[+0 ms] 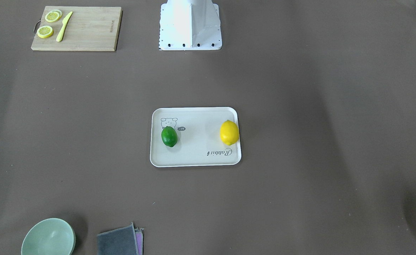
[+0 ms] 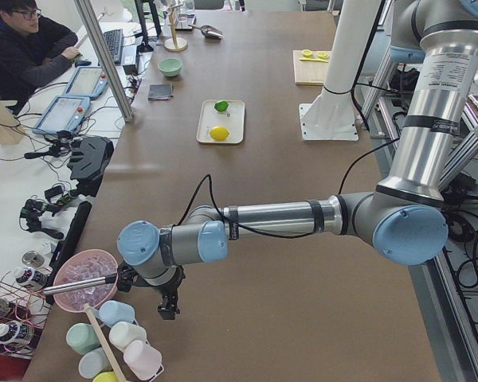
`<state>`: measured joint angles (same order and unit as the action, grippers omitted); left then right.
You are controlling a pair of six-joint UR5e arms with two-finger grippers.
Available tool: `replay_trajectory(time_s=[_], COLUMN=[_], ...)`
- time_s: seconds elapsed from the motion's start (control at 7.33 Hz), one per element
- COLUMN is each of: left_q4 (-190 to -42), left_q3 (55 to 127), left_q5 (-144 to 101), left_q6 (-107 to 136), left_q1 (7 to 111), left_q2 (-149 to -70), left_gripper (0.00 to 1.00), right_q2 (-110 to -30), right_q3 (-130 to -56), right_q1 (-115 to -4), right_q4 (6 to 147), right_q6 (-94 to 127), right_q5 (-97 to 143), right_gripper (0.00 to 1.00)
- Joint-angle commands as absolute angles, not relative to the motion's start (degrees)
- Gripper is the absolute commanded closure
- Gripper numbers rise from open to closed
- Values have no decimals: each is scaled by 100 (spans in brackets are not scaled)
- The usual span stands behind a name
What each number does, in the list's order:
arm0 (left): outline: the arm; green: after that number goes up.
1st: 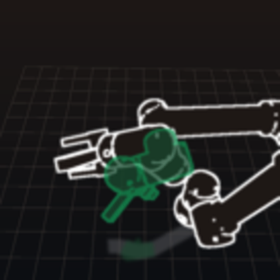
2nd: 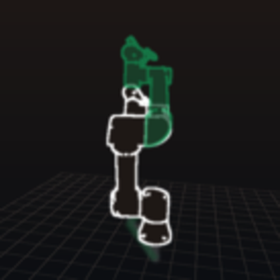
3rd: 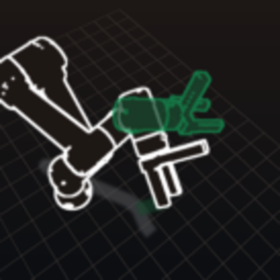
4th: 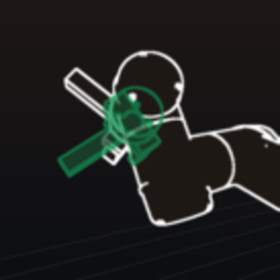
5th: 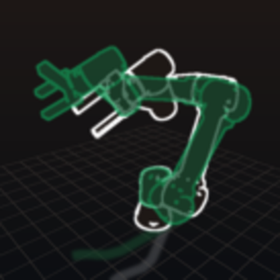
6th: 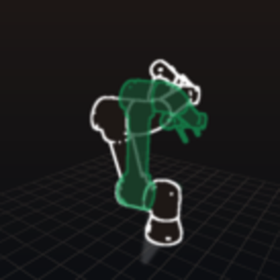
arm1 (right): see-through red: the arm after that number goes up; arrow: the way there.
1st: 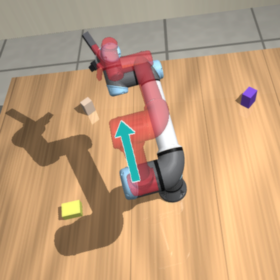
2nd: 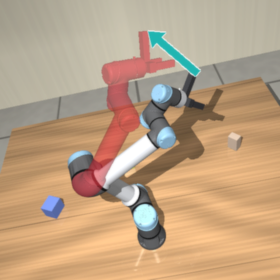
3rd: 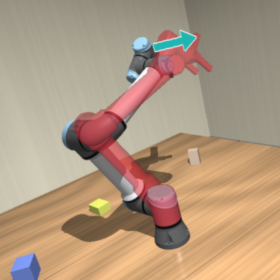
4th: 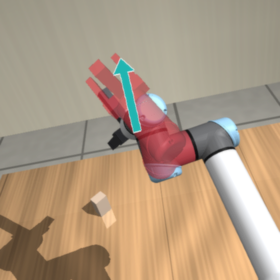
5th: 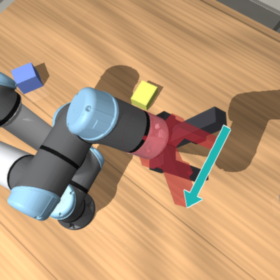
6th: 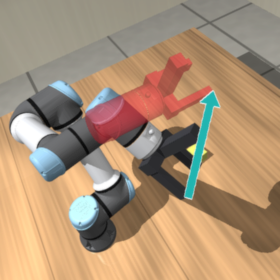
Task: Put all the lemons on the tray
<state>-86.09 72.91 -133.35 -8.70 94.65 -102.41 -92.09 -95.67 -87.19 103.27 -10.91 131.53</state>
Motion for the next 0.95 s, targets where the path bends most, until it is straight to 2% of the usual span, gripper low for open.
replay_trajectory(time_s=[0.0,0.27,0.82], left_q4=[-8683,-8631,-8919], left_q3=[7478,7541,7594], left_q5=[-13333,-13333,-13333], left_q6=[-545,-493,-501], left_q1=[9309,8983,8982], left_q2=[-10301,-10301,-10257], left_gripper=[1,1,1], right_q2=[-9202,-9202,-9176], right_q3=[-9589,-9606,-9607], right_q1=[-8719,-8719,-8719], right_q4=[10327,10327,10327], right_q6=[-1090,-1090,-1090], right_q5=[13218,13219,13403], right_gripper=[0,0,0])
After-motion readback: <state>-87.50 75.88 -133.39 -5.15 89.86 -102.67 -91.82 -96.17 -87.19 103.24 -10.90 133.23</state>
